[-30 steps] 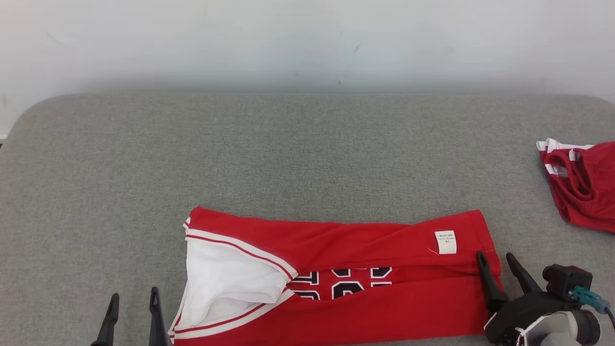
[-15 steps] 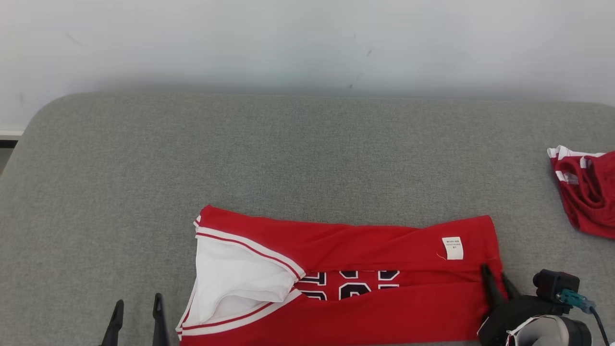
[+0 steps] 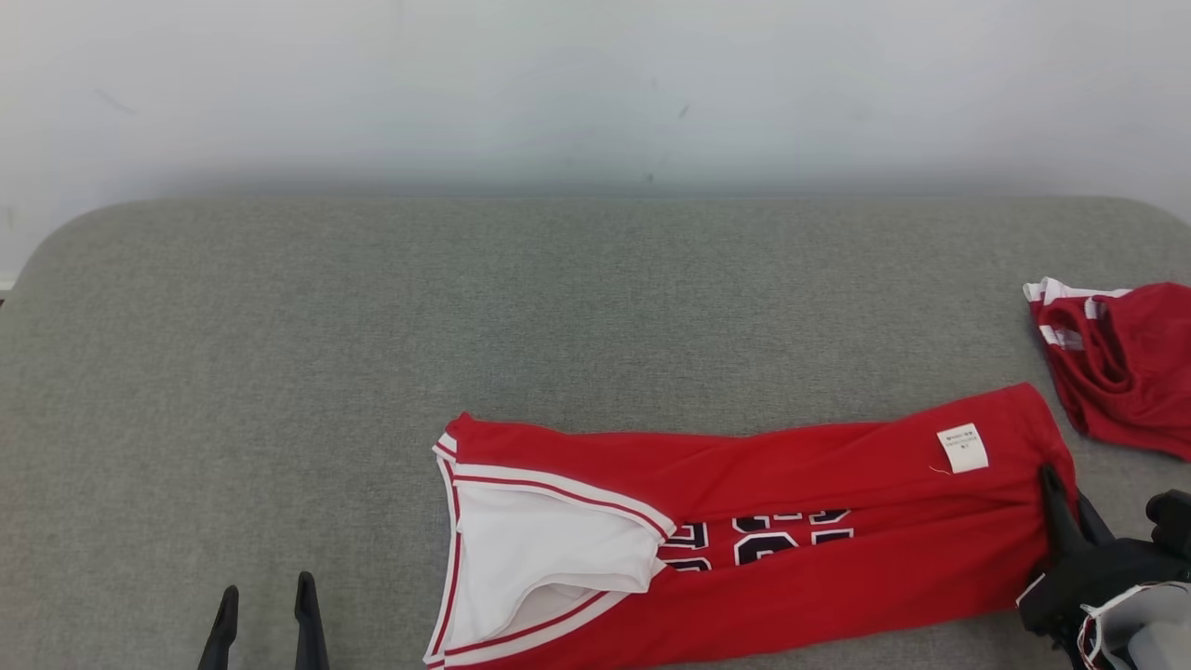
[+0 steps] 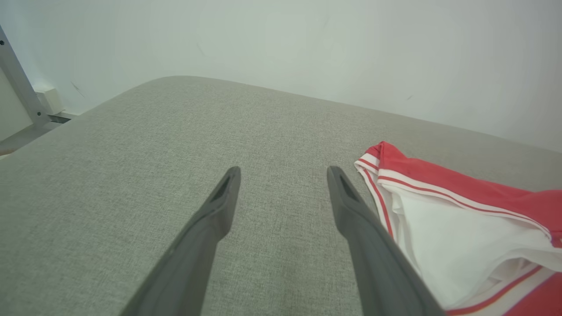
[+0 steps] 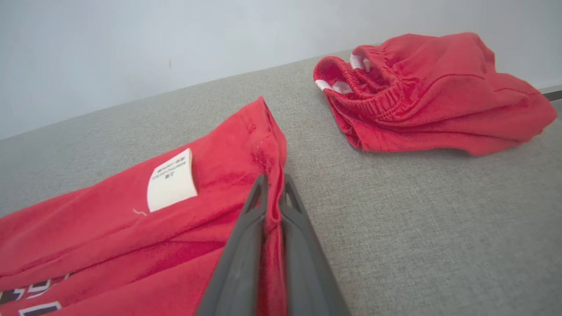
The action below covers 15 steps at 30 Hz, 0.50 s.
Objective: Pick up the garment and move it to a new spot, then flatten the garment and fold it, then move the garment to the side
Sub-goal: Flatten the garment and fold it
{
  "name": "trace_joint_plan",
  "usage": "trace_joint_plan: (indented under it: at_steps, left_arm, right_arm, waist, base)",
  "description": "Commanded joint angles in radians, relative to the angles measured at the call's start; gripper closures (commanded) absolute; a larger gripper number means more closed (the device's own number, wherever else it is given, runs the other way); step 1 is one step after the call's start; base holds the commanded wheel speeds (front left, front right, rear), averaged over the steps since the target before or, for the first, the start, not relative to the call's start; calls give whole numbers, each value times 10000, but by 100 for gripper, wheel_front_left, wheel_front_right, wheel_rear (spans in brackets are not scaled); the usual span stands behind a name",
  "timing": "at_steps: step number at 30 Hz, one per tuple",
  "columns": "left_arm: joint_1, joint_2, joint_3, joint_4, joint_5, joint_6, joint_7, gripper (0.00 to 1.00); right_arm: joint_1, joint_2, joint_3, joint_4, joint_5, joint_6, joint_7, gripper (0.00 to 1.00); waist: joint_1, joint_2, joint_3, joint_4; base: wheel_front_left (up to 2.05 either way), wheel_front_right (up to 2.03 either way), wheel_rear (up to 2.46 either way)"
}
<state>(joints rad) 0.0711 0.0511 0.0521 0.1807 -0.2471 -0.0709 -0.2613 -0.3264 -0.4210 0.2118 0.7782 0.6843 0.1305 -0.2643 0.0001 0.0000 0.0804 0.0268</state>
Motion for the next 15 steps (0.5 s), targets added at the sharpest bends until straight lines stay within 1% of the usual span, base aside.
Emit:
trace_joint_plan:
  at_steps: [1,4,7,8,10,15]
  left_arm:
    - [120,-10,25,2,-79,17,-30,0]
    - [188,-11,42,32,-107,40,-30,0]
    - [212,-11,39,64,-101,31,-30,0]
    - [212,-11,39,64,-101,31,-30,0]
    - [196,-13,38,90,-97,21,-30,0]
    - [143,-11,-118,189,-139,40,-30,0]
  right_arm:
    - [140,13,-15,-387,198,9,-17,100]
    - [342,143,156,-1306,738,9,143,100]
    - [625,282,455,-2658,1338,11,552,100]
    - [625,282,455,-2658,1338,11,552,100]
    - [778,326,591,-3584,1598,11,840,100]
    - [1054,1025,1160,-5549,1994,11,1789,100]
  waist:
    - [-1,0,-24,-111]
    - [-1,0,-80,-195]
    - [-1,0,-122,-223]
    - [-1,0,-122,-223]
    - [-1,0,-131,-229]
    - [-1,0,-200,-88]
  base:
    - [0,0,0]
    - [0,0,0]
    - [0,0,0]
    - [0,0,0]
    - [0,0,0]
    - [0,0,0]
